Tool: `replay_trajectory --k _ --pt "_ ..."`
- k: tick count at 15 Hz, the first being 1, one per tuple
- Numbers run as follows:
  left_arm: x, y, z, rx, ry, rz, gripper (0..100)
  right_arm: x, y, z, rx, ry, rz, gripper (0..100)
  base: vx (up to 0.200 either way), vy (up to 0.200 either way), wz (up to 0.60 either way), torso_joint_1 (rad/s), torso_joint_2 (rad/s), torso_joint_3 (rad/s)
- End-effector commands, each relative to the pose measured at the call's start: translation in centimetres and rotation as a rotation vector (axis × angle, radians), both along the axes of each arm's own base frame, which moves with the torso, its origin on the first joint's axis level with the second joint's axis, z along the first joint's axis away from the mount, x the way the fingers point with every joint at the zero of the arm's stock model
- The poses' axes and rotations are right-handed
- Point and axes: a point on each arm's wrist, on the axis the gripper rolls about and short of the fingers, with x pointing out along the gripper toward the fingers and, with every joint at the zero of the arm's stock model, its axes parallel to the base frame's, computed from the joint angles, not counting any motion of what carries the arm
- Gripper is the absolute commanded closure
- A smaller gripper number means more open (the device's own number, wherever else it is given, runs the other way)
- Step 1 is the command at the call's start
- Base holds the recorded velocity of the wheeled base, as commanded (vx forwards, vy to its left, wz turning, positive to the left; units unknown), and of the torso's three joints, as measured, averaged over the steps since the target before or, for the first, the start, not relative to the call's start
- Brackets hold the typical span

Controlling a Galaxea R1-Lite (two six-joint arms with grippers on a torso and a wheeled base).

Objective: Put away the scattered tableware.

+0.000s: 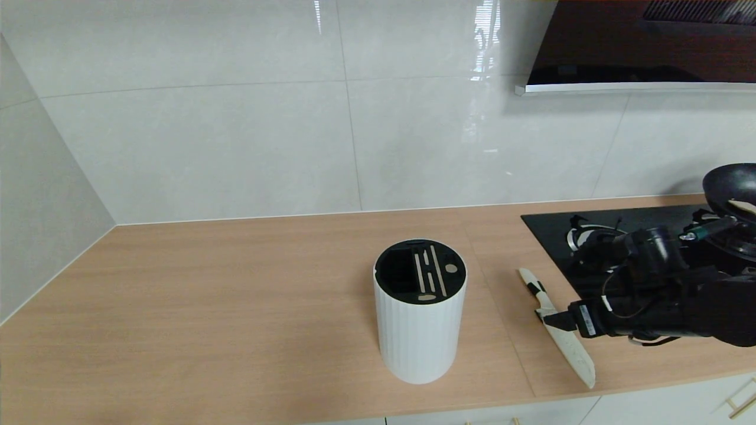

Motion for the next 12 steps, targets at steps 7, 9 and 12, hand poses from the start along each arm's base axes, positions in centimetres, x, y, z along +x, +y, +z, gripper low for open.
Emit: replay_trajectory --k 7,9,12 --pt "0.0 0.0 0.0 -0.001 0.001 0.001 0 3.3 0.7 -5.6 -0.036 0.072 -0.013 0 0.0 0.0 0.0 0.0 0.0 0.0" --pt "0.0 0.0 0.0 -0.001 0.001 0.001 0 3.9 0.7 -6.6 -0.034 0.059 -0.013 0 0.0 0.0 0.0 0.0 0.0 0.0" --pt "0.0 0.0 0.0 0.0 0.002 0.001 0 4.9 0.7 -7.1 -0.03 0.036 -0.022 0 0.0 0.0 0.0 0.0 0.0 0.0"
